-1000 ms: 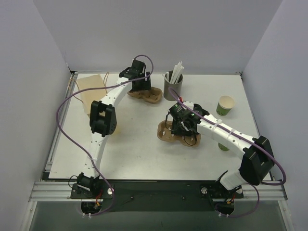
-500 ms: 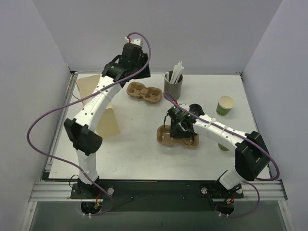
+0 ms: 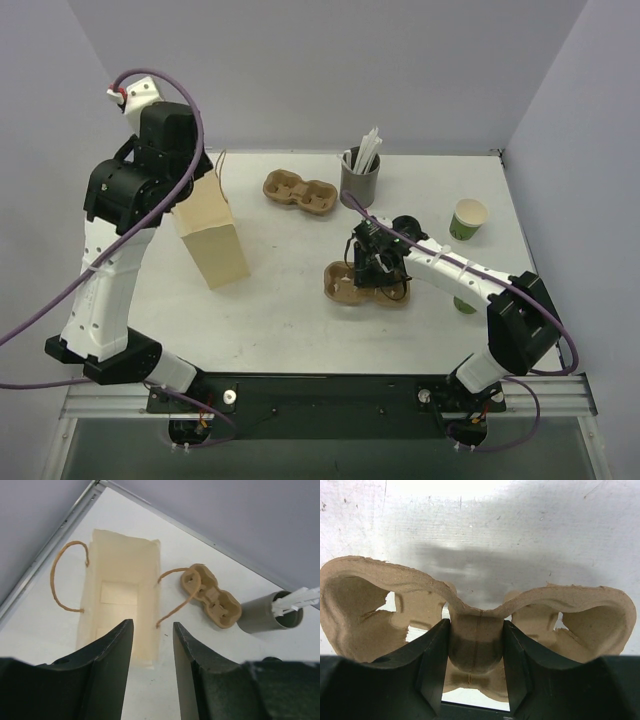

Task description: Pack the takeout coffee

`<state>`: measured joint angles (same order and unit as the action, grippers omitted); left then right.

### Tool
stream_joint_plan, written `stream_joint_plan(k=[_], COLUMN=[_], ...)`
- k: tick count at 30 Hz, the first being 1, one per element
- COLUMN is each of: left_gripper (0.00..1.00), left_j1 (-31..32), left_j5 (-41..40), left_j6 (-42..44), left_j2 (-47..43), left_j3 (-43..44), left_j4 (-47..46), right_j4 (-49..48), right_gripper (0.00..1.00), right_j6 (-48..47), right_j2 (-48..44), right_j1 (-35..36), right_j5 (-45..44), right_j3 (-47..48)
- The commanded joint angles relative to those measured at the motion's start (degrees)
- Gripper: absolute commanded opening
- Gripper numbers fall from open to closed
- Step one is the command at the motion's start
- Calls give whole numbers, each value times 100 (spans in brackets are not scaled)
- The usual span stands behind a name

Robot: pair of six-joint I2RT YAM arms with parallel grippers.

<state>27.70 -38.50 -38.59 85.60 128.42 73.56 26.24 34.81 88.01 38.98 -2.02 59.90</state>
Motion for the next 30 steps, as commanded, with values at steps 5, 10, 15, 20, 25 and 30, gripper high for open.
stream_joint_plan(k=[5,10,15,20,25,30], left_gripper=[47,47,46,43,43,44], left_j1=[-335,-599,-836,-1188,-1373,-1566], left_j5=[-562,-685,-475,-264,-52,-8], left_j6=[-52,-26,158,360,563,668], left_j2=[334,299,369,299,378,457], left_j3=[-572,-1020,-1354,-1723,-2013,-2172], left_j4=[1371,1284,1064,713,458,212], right_j4=[-110,-137,-137,-154,-172,-172], right_gripper=[38,38,38,38,38,38], right_j6=[-18,-18,-27,-35,-35,-27], right_j2=[-82,-135,-161,-170,-144,-126], right_j1=[-13,-22,-13,-13,-14,-13], right_j5=[360,439,466,510,519,527], right_j3=[-101,-119,-136,-154,-136,-136])
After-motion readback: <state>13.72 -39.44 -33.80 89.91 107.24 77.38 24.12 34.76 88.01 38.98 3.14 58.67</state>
